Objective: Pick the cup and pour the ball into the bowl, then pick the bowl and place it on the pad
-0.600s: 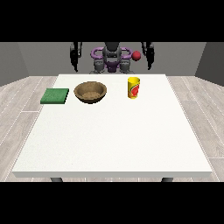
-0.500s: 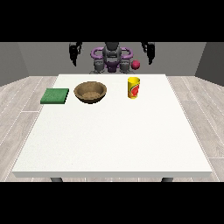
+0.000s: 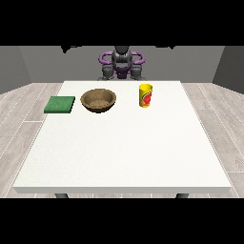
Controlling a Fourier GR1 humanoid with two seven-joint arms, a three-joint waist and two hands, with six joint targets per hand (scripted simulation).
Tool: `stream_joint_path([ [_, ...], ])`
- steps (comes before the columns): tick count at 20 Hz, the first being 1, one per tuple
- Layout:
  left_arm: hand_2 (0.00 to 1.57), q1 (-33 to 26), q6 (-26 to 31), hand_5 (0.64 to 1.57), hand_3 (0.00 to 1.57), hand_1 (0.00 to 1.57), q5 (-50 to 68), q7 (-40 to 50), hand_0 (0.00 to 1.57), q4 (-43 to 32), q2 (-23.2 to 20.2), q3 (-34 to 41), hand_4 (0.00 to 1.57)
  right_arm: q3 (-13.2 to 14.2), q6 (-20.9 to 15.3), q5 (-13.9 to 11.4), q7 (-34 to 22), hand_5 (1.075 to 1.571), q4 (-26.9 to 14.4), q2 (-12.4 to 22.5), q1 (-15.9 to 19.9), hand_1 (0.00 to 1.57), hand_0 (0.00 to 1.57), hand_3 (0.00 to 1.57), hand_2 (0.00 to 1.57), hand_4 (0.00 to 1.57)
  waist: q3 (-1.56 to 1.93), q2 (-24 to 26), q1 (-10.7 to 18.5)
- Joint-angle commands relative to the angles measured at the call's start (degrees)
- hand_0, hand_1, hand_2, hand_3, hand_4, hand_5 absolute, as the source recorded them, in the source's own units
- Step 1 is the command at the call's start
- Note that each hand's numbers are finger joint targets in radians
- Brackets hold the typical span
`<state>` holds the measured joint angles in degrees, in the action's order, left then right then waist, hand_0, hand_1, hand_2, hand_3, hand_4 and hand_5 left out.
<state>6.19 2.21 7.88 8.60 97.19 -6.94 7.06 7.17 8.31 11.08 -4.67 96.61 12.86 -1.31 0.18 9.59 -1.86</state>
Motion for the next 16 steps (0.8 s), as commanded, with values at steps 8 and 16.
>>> stream_joint_path([
  [8,0.0,6.5,2.0,1.539,0.0,0.0,3.2,-8.8,0.0,-5.8,-3.6,6.8,0.0,6.1,4.9,4.1,5.6,1.569,-2.8,1.0,2.7,0.0,0.0,0.0,0.0,0.0,-0.18,-10.5,-1.0],
  [16,0.0,7.1,-0.2,1.526,0.0,0.0,-3.3,-28.8,0.0,-20.3,1.4,4.7,0.0,3.6,4.1,0.7,8.9,1.571,-3.5,-0.5,7.3,0.0,0.0,0.0,0.0,0.0,-0.2,-16.9,-2.6],
])
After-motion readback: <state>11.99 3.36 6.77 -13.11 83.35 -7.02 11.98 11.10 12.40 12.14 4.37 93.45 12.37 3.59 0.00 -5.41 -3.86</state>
